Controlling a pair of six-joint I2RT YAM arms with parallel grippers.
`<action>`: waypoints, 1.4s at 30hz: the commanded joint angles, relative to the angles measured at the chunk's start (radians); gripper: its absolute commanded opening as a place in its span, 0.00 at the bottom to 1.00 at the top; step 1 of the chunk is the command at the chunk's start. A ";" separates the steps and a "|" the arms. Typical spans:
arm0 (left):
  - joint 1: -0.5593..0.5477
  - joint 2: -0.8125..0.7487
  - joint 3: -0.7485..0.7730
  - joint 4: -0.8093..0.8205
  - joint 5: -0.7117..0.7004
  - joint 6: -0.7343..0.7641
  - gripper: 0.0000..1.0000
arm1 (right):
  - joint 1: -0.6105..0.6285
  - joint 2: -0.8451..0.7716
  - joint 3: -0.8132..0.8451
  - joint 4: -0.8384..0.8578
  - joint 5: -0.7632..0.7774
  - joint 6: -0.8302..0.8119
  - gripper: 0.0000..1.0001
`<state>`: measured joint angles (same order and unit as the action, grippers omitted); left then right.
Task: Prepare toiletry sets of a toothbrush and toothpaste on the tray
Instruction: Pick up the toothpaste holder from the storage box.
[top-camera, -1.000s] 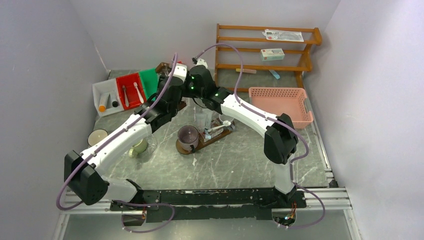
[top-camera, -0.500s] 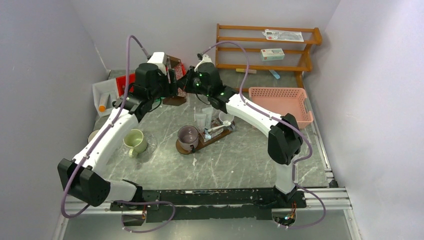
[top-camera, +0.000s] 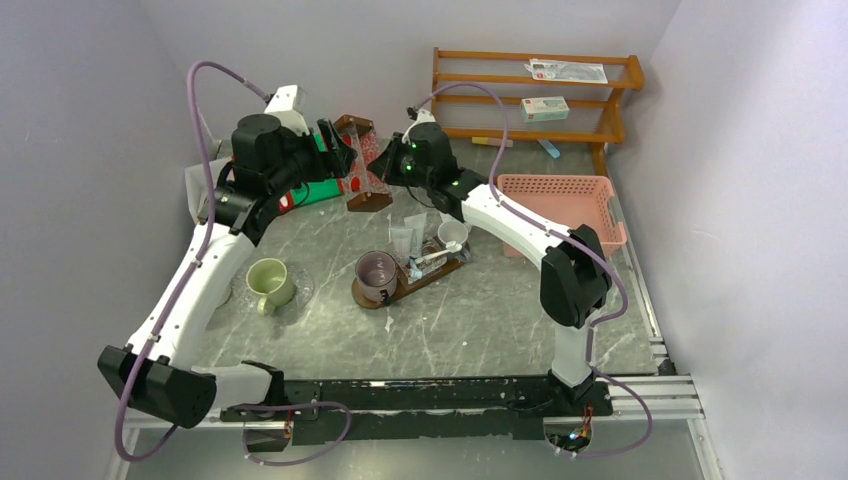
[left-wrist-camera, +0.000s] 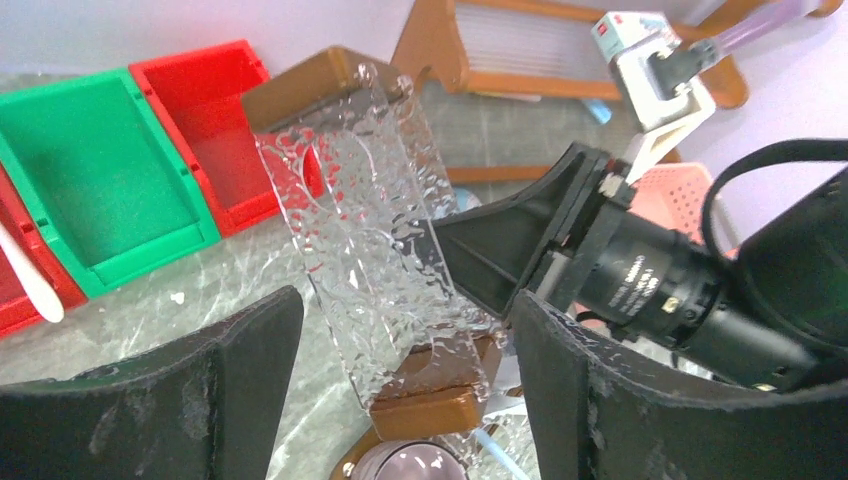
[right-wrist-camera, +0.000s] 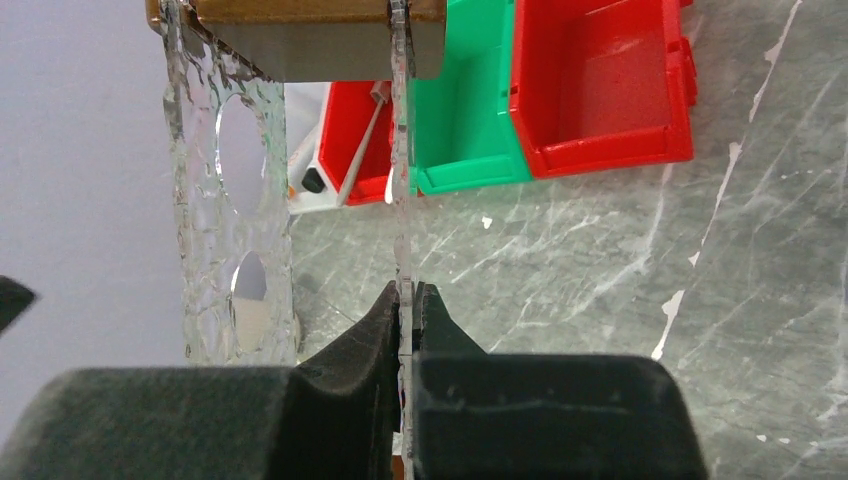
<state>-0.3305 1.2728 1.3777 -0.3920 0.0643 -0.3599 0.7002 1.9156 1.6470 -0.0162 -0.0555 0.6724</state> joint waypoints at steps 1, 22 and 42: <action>0.011 -0.008 0.052 -0.019 -0.025 -0.034 0.81 | -0.001 -0.034 -0.004 0.040 -0.003 -0.011 0.00; 0.182 0.085 -0.124 0.047 0.192 -0.168 0.54 | -0.001 -0.073 -0.041 0.119 -0.073 -0.017 0.00; 0.179 0.025 -0.184 0.158 0.246 -0.183 0.53 | 0.001 -0.067 -0.042 0.136 -0.099 0.004 0.00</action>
<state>-0.1532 1.3258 1.1885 -0.2569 0.2844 -0.5652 0.6998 1.8912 1.5978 0.0448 -0.1268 0.6529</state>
